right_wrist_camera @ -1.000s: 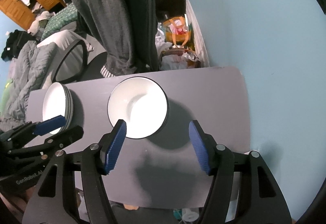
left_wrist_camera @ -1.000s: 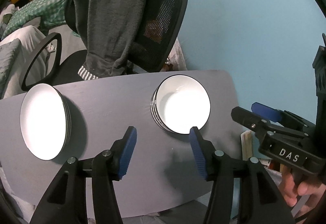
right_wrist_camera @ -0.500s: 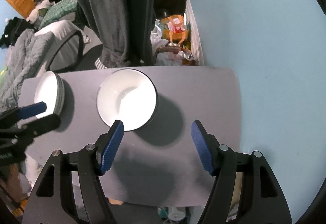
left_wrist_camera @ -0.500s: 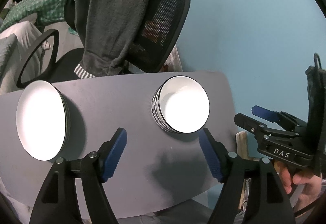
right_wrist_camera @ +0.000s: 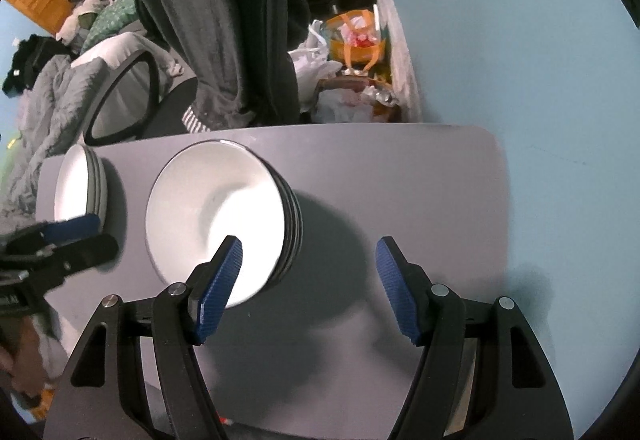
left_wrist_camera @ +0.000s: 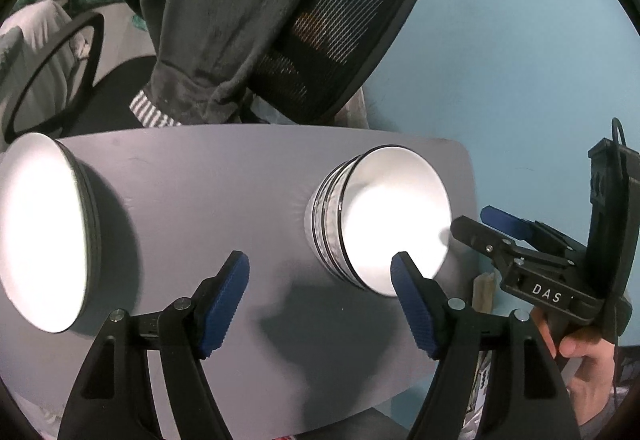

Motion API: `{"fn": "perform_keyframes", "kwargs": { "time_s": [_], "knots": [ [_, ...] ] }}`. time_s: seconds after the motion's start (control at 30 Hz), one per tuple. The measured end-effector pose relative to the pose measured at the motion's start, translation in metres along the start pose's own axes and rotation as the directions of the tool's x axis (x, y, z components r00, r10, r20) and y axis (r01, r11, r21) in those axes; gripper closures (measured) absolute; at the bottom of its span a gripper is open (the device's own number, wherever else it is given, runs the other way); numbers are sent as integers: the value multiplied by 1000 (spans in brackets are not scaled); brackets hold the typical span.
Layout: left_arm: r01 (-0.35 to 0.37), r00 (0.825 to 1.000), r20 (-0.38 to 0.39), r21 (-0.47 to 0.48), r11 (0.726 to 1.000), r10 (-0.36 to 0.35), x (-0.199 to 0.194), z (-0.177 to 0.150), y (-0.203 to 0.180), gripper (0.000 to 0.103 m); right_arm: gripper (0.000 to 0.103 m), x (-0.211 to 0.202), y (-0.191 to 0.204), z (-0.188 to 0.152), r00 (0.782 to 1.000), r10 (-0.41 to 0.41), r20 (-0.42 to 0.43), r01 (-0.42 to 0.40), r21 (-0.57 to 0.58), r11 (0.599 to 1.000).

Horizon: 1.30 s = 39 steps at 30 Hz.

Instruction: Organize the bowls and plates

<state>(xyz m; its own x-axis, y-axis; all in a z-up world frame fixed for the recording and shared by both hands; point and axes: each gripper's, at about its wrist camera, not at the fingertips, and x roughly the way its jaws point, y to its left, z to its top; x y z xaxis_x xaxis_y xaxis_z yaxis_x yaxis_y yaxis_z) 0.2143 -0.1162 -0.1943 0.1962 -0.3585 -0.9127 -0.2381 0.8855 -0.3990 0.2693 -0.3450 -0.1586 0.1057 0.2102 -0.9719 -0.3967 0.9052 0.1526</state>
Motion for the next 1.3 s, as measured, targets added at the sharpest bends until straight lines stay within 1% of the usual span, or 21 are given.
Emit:
{"fn": "perform_keyframes", "kwargs": {
  "time_s": [0.2,0.43,0.53,0.63,0.67,0.7,0.73,0.77,0.8,0.87,0.93,0.97,1.03,1.07,1.13,1.2,1.27,1.3],
  "knots": [
    [7,1000,-17,-2,1000,-7,25,10,-3,28,35,27,-1,10,995,85,-53,-86,-4,996],
    [-1,999,-37,-26,1000,0,52,21,-4,28,35,53,-8,17,987,116,-112,-114,19,993],
    [2,999,-41,-47,999,-4,61,24,-1,28,35,58,-12,18,983,139,-117,-136,35,990],
    [0,999,-50,-61,998,-4,67,26,0,30,36,62,-15,20,983,140,-119,-136,45,990],
    [0,999,-51,-64,998,-3,68,27,0,33,40,63,-15,20,983,137,-120,-133,41,990],
    [-4,999,-53,-65,998,1,69,28,0,33,42,64,-15,21,983,136,-122,-132,37,991],
    [-3,999,-54,-66,998,-1,70,28,1,33,46,65,-15,22,983,136,-125,-133,33,991],
    [-1,998,-55,-66,998,-3,70,28,1,35,48,65,-14,22,982,139,-128,-137,29,990],
    [-1,998,-57,-65,998,-3,71,29,0,38,49,66,-14,23,981,144,-127,-142,28,990],
    [-7,998,-67,-59,998,3,74,29,0,43,57,67,-13,23,979,156,-133,-154,23,988],
    [-14,997,-78,-55,998,10,77,29,-1,46,62,67,-11,24,976,169,-138,-167,22,986],
    [-15,996,-84,-51,999,11,79,28,0,49,65,67,-10,24,975,171,-141,-170,20,985],
    [6,996,-89,-52,999,-10,82,26,1,50,71,67,-8,25,973,181,-145,-180,22,983],
    [12,996,-88,-54,998,-17,82,26,2,51,72,67,-7,25,970,192,-151,-190,25,981],
    [25,996,-86,-55,998,-29,83,25,3,54,72,67,-6,25,970,185,-157,-185,14,983],
    [41,995,-86,-50,998,-46,82,26,2,65,72,67,-5,25,970,183,-159,-184,7,983],
    [47,995,-86,-36,998,-50,81,26,-1,72,72,67,-4,26,971,176,-162,-178,5,984],
    [26,997,-78,-15,1000,-28,79,25,-5,72,72,67,-2,25,973,170,-158,-172,4,985]
  ]
}}
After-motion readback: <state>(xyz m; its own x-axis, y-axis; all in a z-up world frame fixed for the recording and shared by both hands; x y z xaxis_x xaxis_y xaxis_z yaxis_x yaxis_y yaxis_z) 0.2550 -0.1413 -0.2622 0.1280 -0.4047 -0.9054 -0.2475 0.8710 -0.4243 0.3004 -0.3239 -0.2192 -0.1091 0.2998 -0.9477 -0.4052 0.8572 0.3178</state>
